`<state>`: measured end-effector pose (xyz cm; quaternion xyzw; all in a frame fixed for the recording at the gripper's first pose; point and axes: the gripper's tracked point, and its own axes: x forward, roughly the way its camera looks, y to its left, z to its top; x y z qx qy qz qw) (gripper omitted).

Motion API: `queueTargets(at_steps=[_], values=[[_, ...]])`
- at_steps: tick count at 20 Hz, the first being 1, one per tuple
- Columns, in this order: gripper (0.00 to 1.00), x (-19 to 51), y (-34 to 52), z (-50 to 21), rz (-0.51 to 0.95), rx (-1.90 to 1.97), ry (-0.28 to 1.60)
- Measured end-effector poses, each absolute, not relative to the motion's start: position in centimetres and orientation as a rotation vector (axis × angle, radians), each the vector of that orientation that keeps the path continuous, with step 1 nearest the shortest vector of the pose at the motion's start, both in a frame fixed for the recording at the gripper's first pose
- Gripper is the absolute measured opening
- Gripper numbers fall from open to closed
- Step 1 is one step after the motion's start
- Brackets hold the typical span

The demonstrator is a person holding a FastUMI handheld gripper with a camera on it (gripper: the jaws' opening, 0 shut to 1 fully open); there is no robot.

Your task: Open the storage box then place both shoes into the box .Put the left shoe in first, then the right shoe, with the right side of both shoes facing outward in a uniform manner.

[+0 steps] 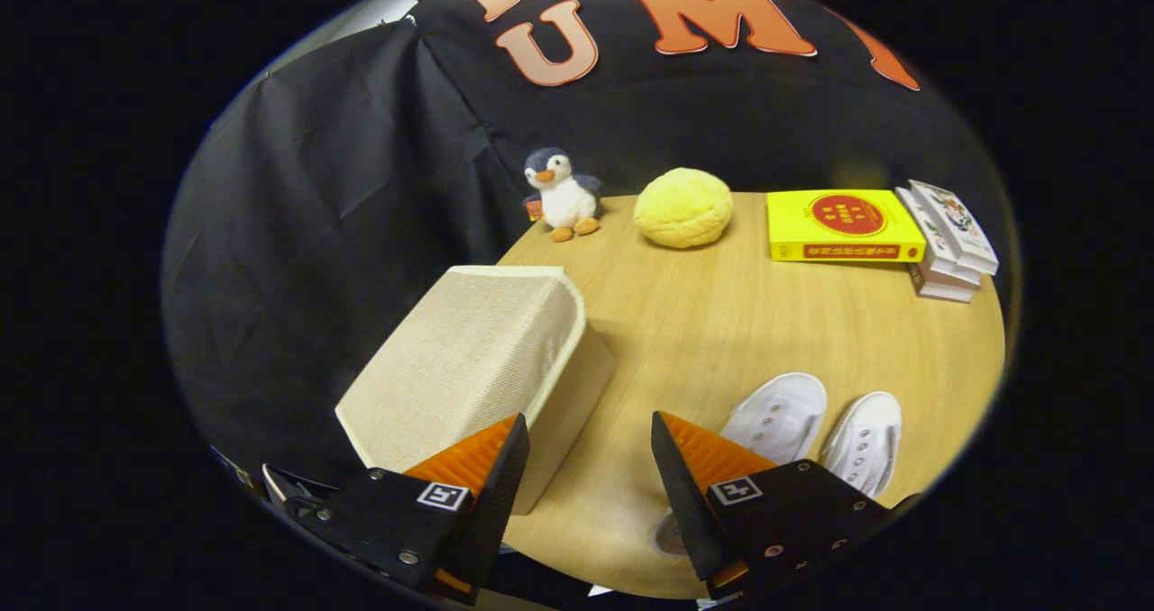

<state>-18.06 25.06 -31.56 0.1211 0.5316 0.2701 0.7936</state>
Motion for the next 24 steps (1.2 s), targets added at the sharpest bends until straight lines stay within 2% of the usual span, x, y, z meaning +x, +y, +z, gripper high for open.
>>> queueTargets(at_steps=[6,9,12,24], values=[[0.80,-19.9,28.9,-32.1,0.685,0.432,1.270],[0.80,-20.5,29.3,-31.5,0.691,0.578,1.332],[0.80,-18.8,31.0,-29.9,0.698,0.786,1.313],[0.80,-18.7,32.5,-33.0,0.650,0.925,1.420]])
